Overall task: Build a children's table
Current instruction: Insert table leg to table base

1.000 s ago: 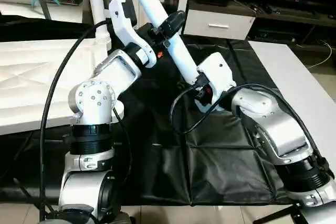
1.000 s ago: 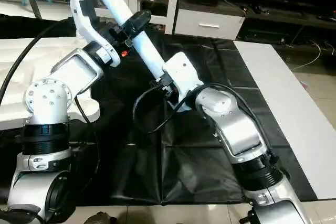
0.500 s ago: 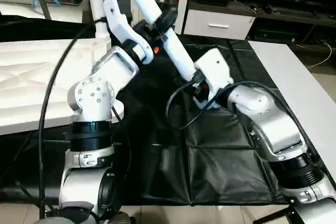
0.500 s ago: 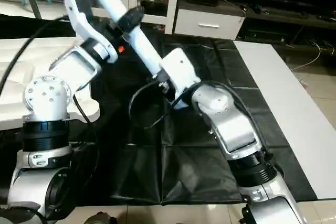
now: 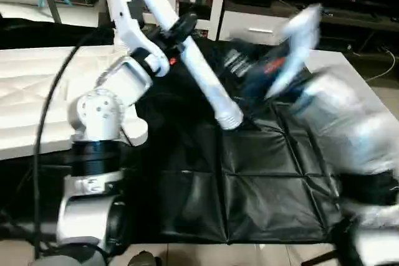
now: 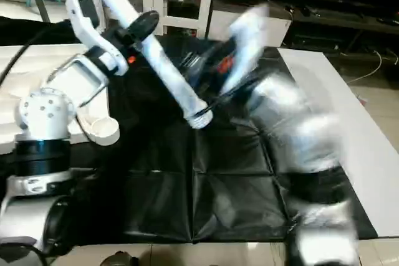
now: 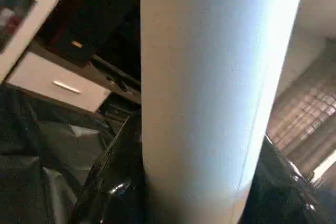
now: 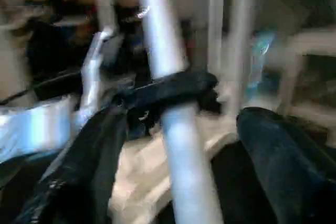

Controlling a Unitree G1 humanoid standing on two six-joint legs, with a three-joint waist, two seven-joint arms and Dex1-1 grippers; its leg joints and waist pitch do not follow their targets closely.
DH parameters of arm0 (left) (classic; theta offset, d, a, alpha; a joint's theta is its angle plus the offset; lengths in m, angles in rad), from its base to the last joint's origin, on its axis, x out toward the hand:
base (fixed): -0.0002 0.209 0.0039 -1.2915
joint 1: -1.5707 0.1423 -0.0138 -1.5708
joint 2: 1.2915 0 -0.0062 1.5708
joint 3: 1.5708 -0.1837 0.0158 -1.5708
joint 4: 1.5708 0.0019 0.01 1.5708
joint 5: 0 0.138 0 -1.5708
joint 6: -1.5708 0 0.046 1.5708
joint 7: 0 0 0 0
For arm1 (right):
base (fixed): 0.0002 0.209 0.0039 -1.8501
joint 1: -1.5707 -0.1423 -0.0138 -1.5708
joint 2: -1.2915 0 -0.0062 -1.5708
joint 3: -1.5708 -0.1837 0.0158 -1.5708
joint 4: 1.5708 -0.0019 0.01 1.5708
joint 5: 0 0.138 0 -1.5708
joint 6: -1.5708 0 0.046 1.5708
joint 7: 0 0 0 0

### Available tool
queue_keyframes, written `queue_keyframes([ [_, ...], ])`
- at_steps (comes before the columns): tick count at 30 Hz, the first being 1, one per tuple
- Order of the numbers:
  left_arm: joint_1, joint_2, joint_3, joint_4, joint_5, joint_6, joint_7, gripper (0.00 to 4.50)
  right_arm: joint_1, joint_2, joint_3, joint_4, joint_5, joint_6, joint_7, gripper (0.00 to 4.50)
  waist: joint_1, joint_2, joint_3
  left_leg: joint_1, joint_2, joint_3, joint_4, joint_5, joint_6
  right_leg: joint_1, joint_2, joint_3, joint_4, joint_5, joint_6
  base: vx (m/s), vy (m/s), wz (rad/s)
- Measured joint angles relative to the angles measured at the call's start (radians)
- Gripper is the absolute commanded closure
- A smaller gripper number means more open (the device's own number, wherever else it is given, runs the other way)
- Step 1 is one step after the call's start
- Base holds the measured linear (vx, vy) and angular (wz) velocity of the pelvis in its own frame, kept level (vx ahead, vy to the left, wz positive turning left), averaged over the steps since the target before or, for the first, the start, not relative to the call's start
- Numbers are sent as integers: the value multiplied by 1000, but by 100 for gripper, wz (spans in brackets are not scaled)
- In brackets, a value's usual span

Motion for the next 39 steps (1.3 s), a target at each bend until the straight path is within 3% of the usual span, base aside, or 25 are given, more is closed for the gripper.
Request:
queue_keyframes([
  [3, -11, 33, -6, -5, -34, 49, -59, 276, -7, -92, -23, 74, 4, 81, 85, 51, 3, 0, 0, 0, 0, 0, 0, 0, 0, 0, 0, 0, 0, 0, 0, 0, 0, 0],
  [7, -16, 55, -34, -7, -67, 105, -131, 276, 0, -135, -20, 121, 59, 166, 148, 51, 5, 0, 0, 0, 0, 0, 0, 0, 0, -1, 0, 0, 1, 0, 0, 0, 0, 0],
  [14, -16, 81, -64, -39, -115, 179, -235, 276, 0, -140, 32, 126, 86, 218, 225, 51, 6, 0, 0, 0, 0, 0, 0, 0, 0, -1, 0, 0, 1, 0, 0, 0, 0, 0],
  [20, -7, 165, -184, -119, -95, 161, -443, 276, 54, -179, 167, 54, 61, 165, 361, 51, 17, 0, 0, 0, 0, 0, 0, 0, 0, -1, 0, 0, 0, 0, 0, 0, 0, 0],
  [24, -6, 184, -244, -128, -60, 134, -532, 276, 57, -191, 269, 41, -38, 69, 404, 51, 16, 0, 0, 0, 0, 0, 0, 0, 0, -1, -1, 0, 1, 1, -1, 0, 0, 0],
  [28, -16, 189, -264, -129, -51, 128, -578, 276, 66, -174, 300, 41, -62, 28, 412, 51, 14, 0, 0, 0, 0, 0, 0, 0, -1, -1, -1, 0, 1, 1, -1, 0, 0, 0],
  [33, -25, 200, -303, -142, -42, 110, -639, 276, 99, -166, 379, 43, -111, -27, 438, 51, 13, 0, 0, 0, 0, 1, 0, 0, 0, -1, -1, 0, 1, 1, -1, 0, 0, 0],
  [39, -26, 207, -321, -143, -32, 103, -691, 276, 112, -168, 402, 44, -141, -72, 483, 51, 14, 0, 0, 0, 0, 1, 0, 0, 0, -1, -1, 0, 1, 1, -1, 0, 0, 0],
])
